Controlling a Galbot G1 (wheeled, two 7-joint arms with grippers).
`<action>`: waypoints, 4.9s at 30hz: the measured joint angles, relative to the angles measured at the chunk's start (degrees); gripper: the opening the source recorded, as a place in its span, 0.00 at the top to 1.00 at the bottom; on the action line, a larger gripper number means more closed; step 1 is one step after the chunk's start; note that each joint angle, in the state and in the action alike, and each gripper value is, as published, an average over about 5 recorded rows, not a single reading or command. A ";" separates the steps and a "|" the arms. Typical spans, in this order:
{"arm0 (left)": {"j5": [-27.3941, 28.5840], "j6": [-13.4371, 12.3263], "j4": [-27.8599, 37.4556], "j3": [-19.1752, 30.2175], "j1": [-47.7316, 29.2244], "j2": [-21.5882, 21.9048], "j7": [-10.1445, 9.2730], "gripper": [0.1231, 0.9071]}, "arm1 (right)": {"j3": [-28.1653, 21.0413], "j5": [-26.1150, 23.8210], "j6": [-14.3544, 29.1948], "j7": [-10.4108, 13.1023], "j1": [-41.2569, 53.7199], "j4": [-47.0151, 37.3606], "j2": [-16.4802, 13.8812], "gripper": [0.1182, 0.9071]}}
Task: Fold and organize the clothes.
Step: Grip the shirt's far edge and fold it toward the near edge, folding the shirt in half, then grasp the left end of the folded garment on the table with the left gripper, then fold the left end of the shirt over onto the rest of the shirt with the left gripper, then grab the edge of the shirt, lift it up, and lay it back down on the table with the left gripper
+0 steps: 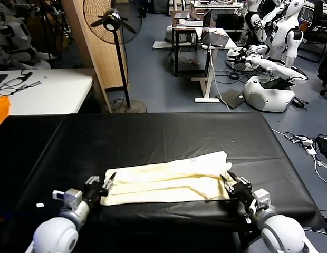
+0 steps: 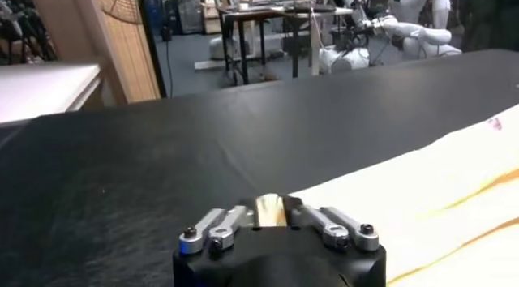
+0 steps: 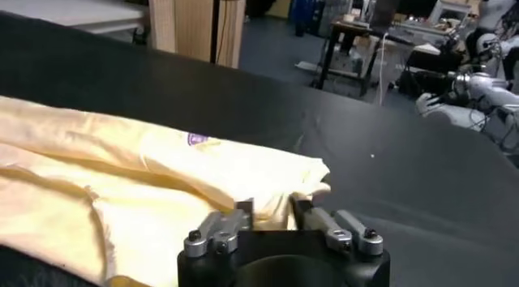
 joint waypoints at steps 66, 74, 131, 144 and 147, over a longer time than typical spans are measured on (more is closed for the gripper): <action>-3.06 -10.71 40.18 -8.18 -21.04 19.91 3.97 0.95 | -2.24 1.63 16.05 6.57 0.00 0.68 7.39 0.14; -6.83 -3.86 27.68 -8.49 -18.76 18.61 1.76 0.95 | -1.29 1.43 16.16 6.66 -1.28 1.34 7.68 0.14; -14.49 0.83 19.96 -4.08 -13.76 4.95 -1.80 0.14 | -0.88 1.14 14.23 4.86 -4.34 3.27 7.91 0.14; -14.99 3.29 19.98 -3.63 -13.06 5.09 0.01 0.87 | -0.72 1.42 14.22 4.97 -3.82 3.38 8.09 0.14; -14.69 2.49 20.41 -4.05 -13.43 5.30 0.02 0.96 | -1.17 1.42 14.20 4.95 -3.39 3.37 8.21 0.14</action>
